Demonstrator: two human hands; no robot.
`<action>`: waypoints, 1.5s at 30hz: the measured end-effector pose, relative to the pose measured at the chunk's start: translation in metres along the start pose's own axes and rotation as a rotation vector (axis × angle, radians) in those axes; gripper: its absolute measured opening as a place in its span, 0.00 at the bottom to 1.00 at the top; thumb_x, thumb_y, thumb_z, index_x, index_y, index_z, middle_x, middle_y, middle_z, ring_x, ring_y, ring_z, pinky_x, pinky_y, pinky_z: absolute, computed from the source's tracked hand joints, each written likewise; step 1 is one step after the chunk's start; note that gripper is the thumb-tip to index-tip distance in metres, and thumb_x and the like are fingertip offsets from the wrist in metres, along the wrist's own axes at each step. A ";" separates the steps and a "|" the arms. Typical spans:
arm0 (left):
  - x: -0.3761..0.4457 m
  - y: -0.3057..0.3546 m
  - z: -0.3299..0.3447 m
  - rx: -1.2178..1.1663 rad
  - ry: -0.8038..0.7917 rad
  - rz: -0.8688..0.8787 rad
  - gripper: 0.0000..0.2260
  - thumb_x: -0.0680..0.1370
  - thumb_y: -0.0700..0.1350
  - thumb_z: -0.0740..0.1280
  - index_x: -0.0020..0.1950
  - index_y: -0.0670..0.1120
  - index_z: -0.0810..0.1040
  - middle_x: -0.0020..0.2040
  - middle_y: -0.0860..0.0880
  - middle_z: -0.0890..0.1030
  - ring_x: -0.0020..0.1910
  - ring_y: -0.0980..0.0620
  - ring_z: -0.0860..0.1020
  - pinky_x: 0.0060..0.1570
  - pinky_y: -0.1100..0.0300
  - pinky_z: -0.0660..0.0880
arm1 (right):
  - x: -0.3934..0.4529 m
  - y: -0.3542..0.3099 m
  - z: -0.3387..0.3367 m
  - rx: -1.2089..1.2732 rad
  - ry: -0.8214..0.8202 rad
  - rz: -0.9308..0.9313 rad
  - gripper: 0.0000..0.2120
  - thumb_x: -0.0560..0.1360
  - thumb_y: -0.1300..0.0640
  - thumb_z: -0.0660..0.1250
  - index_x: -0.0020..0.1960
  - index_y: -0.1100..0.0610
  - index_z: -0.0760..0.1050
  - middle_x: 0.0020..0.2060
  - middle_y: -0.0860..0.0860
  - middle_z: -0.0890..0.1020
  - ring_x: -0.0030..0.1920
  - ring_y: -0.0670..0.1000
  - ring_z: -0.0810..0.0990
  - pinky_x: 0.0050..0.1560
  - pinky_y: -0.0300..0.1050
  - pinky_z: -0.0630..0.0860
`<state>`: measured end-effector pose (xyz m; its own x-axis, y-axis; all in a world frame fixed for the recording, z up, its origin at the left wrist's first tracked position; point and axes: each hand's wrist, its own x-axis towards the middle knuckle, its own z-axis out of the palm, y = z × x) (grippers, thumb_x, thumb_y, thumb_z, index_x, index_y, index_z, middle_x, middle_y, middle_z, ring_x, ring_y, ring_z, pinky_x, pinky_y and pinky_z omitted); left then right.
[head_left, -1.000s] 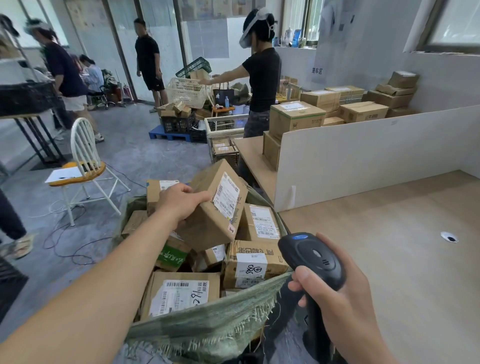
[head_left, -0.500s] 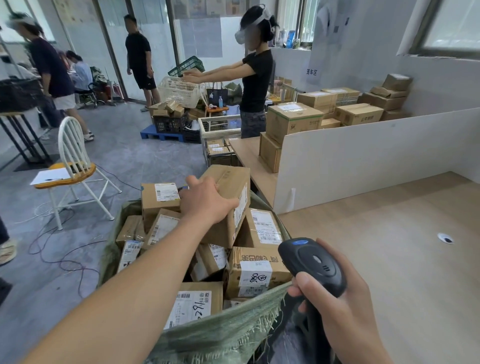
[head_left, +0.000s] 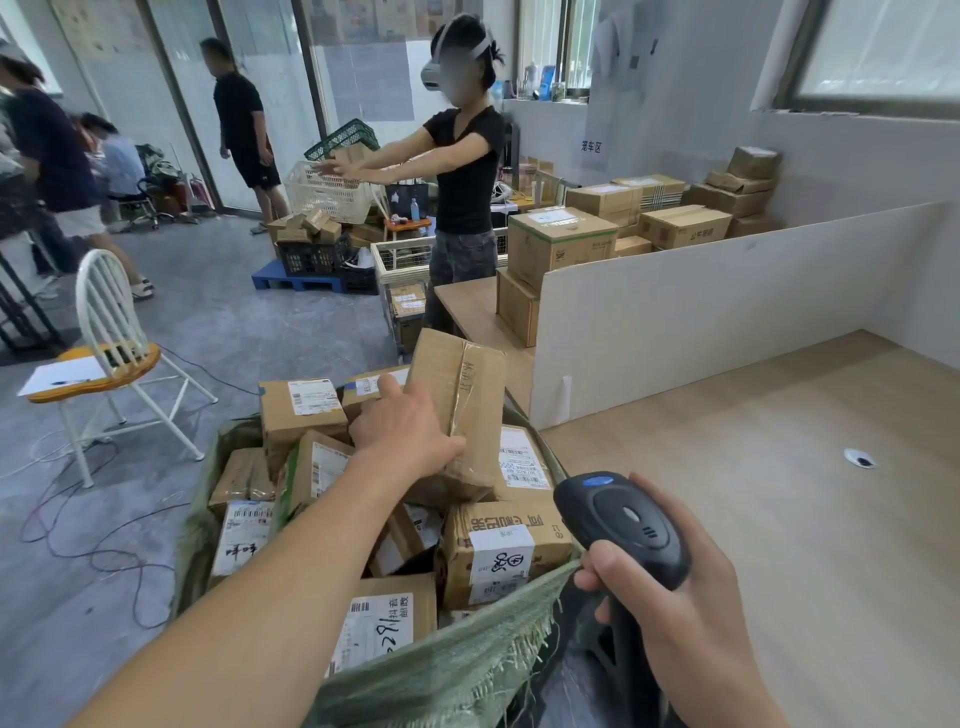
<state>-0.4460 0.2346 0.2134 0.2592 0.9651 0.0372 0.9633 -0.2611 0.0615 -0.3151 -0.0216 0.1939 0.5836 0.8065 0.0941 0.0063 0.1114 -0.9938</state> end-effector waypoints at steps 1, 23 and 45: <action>0.000 -0.001 0.002 -0.050 -0.002 0.018 0.37 0.70 0.64 0.74 0.69 0.48 0.64 0.66 0.43 0.64 0.56 0.42 0.75 0.43 0.51 0.74 | -0.001 0.000 0.001 0.000 0.000 0.001 0.30 0.69 0.66 0.78 0.64 0.43 0.76 0.43 0.59 0.86 0.39 0.71 0.82 0.33 0.51 0.79; -0.015 0.026 -0.004 -0.126 0.179 0.199 0.23 0.75 0.57 0.70 0.66 0.49 0.71 0.67 0.45 0.68 0.63 0.43 0.70 0.53 0.48 0.78 | -0.037 -0.015 -0.021 0.006 0.147 0.038 0.38 0.53 0.48 0.79 0.63 0.41 0.77 0.48 0.59 0.86 0.41 0.63 0.86 0.31 0.50 0.80; -0.346 0.376 0.004 -0.216 0.113 0.943 0.25 0.79 0.58 0.64 0.74 0.49 0.68 0.72 0.52 0.69 0.72 0.51 0.66 0.60 0.55 0.70 | -0.291 -0.074 -0.332 -0.068 0.668 -0.024 0.36 0.52 0.44 0.76 0.61 0.41 0.77 0.42 0.55 0.87 0.35 0.54 0.85 0.30 0.44 0.79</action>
<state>-0.1729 -0.1974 0.2201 0.8988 0.3529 0.2600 0.3271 -0.9348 0.1381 -0.2157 -0.4577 0.2197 0.9596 0.2696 0.0806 0.0639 0.0702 -0.9955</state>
